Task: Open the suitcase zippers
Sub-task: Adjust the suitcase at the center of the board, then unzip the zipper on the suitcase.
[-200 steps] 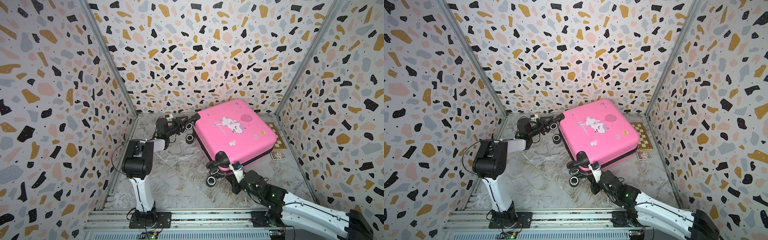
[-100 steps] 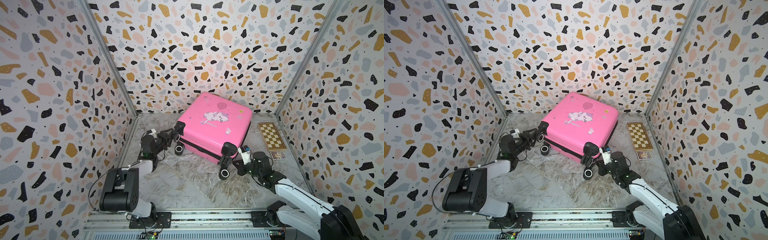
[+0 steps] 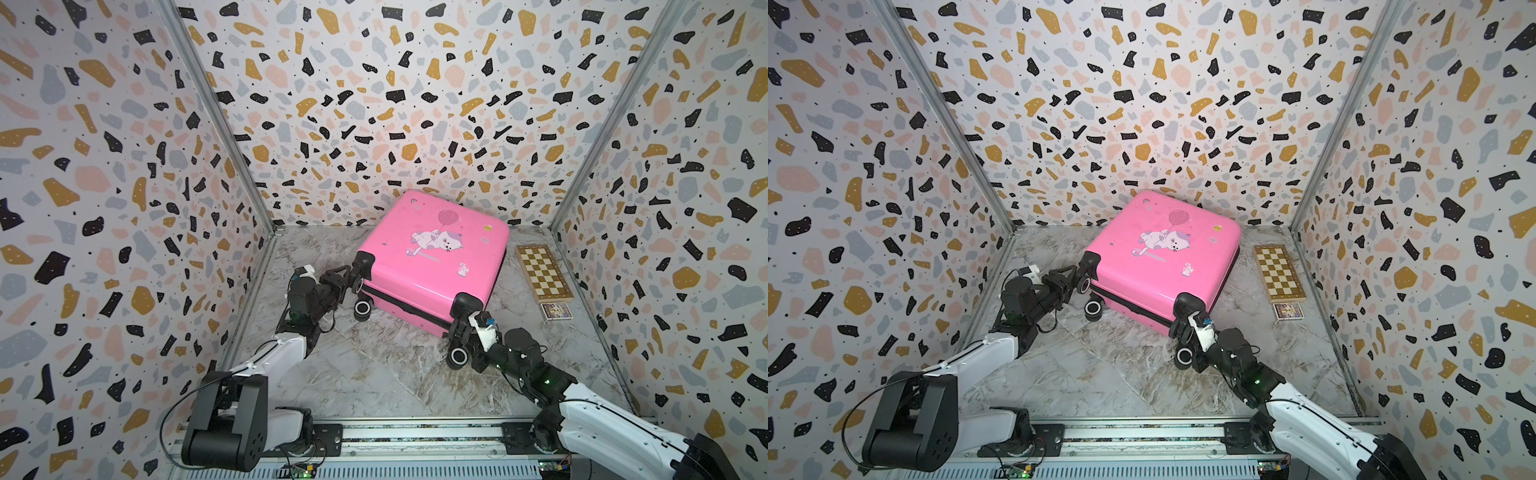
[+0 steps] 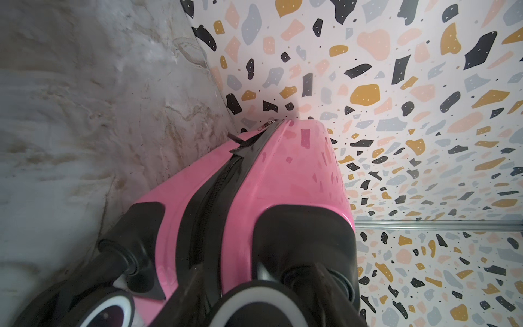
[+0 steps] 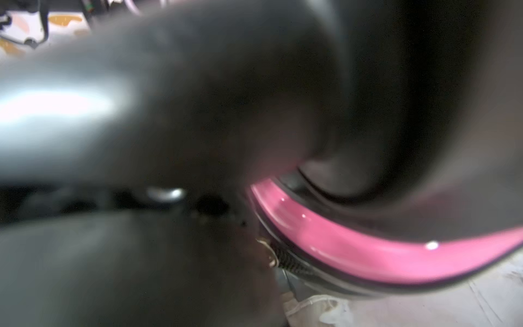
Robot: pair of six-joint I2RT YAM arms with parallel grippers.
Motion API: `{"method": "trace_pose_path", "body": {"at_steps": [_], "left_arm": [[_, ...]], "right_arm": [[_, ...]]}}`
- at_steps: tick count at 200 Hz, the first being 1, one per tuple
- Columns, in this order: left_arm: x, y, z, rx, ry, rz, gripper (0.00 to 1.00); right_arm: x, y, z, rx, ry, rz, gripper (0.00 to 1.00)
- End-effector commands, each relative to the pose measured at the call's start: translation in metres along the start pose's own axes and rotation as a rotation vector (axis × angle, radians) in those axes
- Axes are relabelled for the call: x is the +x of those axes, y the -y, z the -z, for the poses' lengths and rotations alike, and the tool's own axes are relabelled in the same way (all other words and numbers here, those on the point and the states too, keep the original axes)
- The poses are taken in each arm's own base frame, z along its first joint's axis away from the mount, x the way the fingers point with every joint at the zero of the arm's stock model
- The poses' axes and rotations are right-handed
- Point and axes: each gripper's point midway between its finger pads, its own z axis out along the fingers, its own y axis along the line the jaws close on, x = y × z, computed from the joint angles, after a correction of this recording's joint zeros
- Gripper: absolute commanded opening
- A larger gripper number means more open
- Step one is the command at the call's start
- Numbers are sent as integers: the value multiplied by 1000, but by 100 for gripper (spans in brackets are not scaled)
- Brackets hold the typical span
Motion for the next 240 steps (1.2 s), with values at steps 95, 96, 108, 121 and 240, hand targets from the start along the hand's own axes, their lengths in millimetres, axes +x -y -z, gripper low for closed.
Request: {"method": "trace_pose_path", "body": {"at_steps": [95, 96, 108, 121, 240], "left_arm": [[82, 24, 0, 64, -318, -99, 27], [82, 23, 0, 63, -319, -99, 27], [84, 23, 0, 64, -323, -102, 27], [87, 22, 1, 62, -328, -107, 27], [168, 23, 41, 49, -509, -223, 26]], "right_arm": [[-65, -29, -38, 119, 48, 361, 0], [-65, -30, -38, 118, 48, 360, 0], [-68, -33, -43, 96, 36, 348, 0], [-71, -30, -49, 89, 13, 303, 0], [-73, 73, -36, 257, -22, -37, 0]]}}
